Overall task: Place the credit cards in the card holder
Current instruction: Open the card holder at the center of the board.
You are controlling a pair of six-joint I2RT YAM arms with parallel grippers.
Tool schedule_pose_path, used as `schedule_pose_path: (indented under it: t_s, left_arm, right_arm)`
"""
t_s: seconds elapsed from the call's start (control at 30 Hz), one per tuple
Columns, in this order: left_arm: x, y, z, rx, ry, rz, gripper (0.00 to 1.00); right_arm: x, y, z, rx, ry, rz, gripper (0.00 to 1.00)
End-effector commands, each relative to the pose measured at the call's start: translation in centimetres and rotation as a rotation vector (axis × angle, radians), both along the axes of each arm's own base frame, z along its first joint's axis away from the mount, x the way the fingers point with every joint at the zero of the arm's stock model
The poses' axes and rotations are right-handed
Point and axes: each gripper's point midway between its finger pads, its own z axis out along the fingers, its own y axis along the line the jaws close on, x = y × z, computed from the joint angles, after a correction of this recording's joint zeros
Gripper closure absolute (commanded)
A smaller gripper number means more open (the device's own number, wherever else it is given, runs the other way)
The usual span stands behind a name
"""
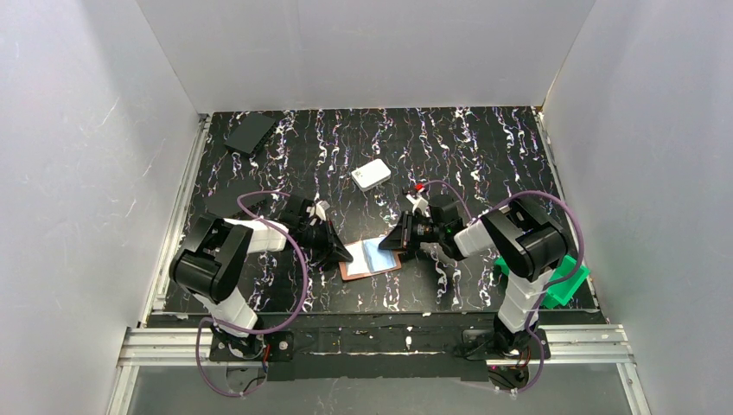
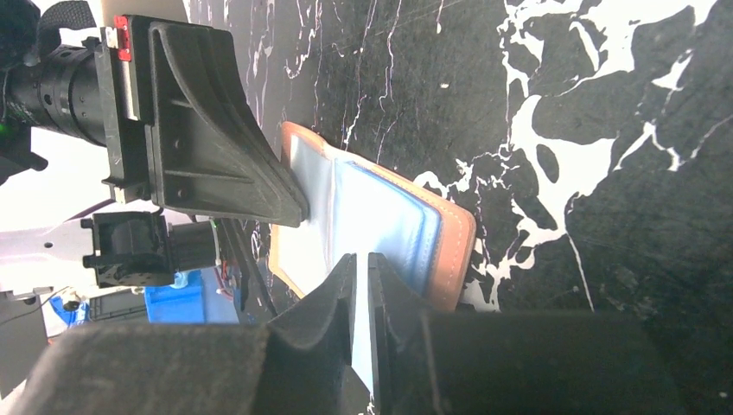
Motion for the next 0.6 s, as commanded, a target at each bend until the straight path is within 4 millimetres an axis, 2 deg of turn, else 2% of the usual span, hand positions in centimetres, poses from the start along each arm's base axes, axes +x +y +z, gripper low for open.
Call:
schedule_pose_path:
  t_s: [0.0, 0.1, 0.2, 0.37, 0.5, 0.57]
  left_arm:
    - [-1.4, 3.3, -4.3, 0.224, 0.042, 0.041, 1.0]
    - [-1.1, 3.6, -3.3, 0.247, 0.021, 0.026, 1.0]
    - [-0.2, 3.3, -1.7, 0.238, -0.027, -0.003, 1.0]
    - [1.5, 0.6, 2.7, 0.101, -0.088, -0.098, 0.94]
    - [2.4, -1.0, 6.7, 0.004, -0.154, -0.118, 0.87]
    - [2.3, -1.8, 8.5, -0.036, -0.177, -0.138, 0.84]
  right_arm:
    - [-1.7, -2.1, -4.0, -0.112, 0.08, -0.03, 0.81]
    - [-1.4, -2.3, -3.8, -0.139, 0.069, -0.022, 0.81]
    - [-0.7, -2.1, -2.6, -0.154, 0.042, -0.009, 0.8]
    - [0.7, -0.2, 1.7, -0.071, 0.007, 0.008, 0.77]
    - [2.0, 0.7, 5.8, -0.054, -0.066, 0.01, 0.7]
    - [1.9, 1.0, 7.2, -0.055, -0.091, 0.021, 0.67]
